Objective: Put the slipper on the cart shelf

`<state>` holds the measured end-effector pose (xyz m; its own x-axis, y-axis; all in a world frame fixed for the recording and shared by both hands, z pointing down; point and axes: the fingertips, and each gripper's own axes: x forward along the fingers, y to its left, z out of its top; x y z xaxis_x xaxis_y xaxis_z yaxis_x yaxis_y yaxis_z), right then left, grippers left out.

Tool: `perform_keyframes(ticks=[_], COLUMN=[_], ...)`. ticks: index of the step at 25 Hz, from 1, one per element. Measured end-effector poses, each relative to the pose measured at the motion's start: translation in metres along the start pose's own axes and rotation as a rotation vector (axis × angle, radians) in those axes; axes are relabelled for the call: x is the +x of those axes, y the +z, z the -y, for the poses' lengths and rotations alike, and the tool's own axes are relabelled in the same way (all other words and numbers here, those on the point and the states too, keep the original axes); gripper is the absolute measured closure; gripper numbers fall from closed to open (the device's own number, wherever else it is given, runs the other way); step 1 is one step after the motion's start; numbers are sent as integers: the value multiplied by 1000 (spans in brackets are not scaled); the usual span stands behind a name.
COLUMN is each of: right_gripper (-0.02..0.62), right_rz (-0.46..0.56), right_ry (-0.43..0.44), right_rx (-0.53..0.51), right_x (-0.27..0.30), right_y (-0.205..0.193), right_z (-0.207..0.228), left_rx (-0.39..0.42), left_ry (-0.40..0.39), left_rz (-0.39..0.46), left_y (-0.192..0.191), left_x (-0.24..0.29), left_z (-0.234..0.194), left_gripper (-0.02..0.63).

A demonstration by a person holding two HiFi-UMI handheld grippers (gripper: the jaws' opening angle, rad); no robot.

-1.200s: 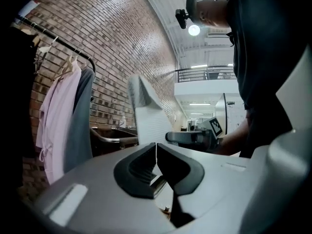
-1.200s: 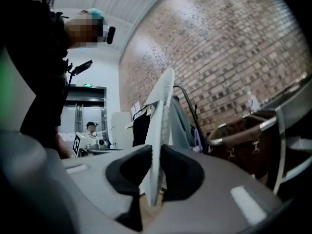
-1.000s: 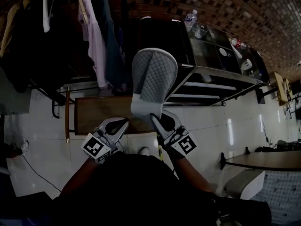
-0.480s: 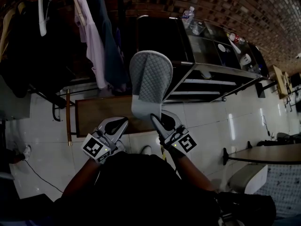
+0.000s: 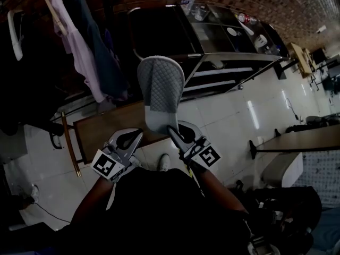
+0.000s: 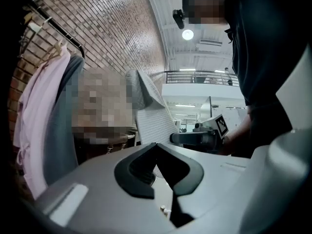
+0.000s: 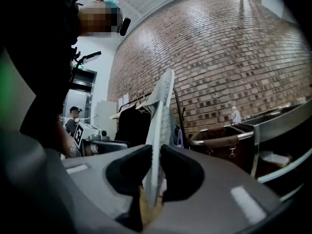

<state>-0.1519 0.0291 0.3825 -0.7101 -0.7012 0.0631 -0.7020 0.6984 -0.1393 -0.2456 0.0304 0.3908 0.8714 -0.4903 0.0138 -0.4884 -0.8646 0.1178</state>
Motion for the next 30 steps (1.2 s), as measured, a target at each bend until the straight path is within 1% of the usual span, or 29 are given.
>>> perform_keyframes(ticks=[4,6,10,13,18,23,27,30], right_gripper=[531,531,532,532,532,532,532,532], right_rz=[-4,-5,13,40,84,98,123,124], right_ry=[-121,-181,-265,-303,-313,-275,-256,-245], right_rx=[36,49,57,61,64,66,78,83], right_x=[-23,-39,-72,-104,-165,-238,-289,-318], right_y=[-10,-13,-16,-16,-13,-7,-5,-5], right_z=[15,27,52,75,122,172,212,236], left_rx=[-19,-20,48,63,96,88,111,103], left_ry=[-77,-121,-198,-227,-227,-196,-198,-200], left_rz=[-10,-31,-53,-65,-56,-69,-89,-90], left_y=[-8,-15,-22,-25,-21,-12,-17,-17], left_x=[18,30,60,85,142,209,265,298], left_z=[6,14,39,62,103,162,207,233], left_gripper=[604,604,604,604,604,604,604,604])
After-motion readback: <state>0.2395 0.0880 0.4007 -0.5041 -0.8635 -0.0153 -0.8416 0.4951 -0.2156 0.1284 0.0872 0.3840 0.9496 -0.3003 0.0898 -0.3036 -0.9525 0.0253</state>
